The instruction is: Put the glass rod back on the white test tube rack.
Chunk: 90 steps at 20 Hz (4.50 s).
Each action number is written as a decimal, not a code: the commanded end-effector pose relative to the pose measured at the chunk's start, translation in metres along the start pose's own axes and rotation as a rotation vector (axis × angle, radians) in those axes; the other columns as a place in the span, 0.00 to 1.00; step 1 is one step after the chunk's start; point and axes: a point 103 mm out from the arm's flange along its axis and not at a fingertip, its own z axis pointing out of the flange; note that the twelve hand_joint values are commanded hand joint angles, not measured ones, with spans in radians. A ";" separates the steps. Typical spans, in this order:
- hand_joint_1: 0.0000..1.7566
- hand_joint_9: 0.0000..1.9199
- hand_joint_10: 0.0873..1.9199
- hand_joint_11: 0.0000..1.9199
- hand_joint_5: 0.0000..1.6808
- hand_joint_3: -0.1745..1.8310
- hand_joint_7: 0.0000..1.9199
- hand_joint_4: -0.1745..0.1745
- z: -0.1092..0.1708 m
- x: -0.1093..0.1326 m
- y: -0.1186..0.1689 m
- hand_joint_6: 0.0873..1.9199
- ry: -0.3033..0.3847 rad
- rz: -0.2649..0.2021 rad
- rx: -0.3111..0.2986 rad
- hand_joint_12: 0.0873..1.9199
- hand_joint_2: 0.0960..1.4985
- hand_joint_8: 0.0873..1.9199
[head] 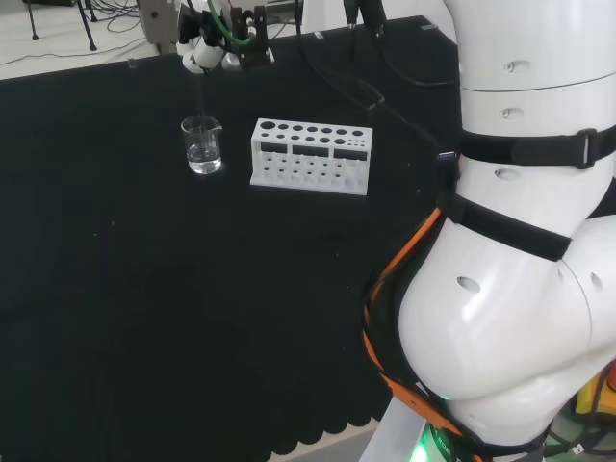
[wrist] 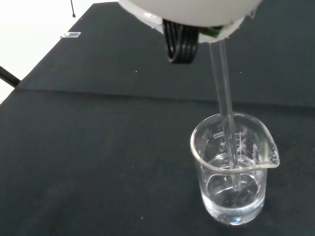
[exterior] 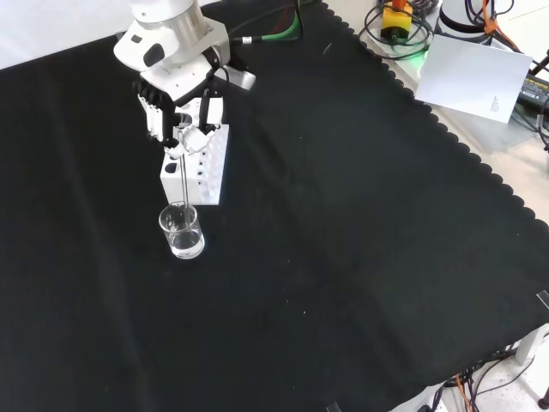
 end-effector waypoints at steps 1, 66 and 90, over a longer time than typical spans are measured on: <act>0.74 0.88 0.42 0.82 0.71 0.45 0.60 0.00 -0.006 -0.003 -0.002 0.25 -0.017 0.013 -0.003 0.38 0.42 0.61; 0.75 0.88 0.42 0.82 0.72 0.46 0.60 0.00 -0.093 -0.078 -0.076 0.24 0.005 0.141 -0.122 0.38 0.41 0.60; 0.75 0.88 0.41 0.82 0.72 0.46 0.61 0.00 -0.065 -0.090 -0.055 0.23 0.029 0.151 -0.075 0.38 0.41 0.60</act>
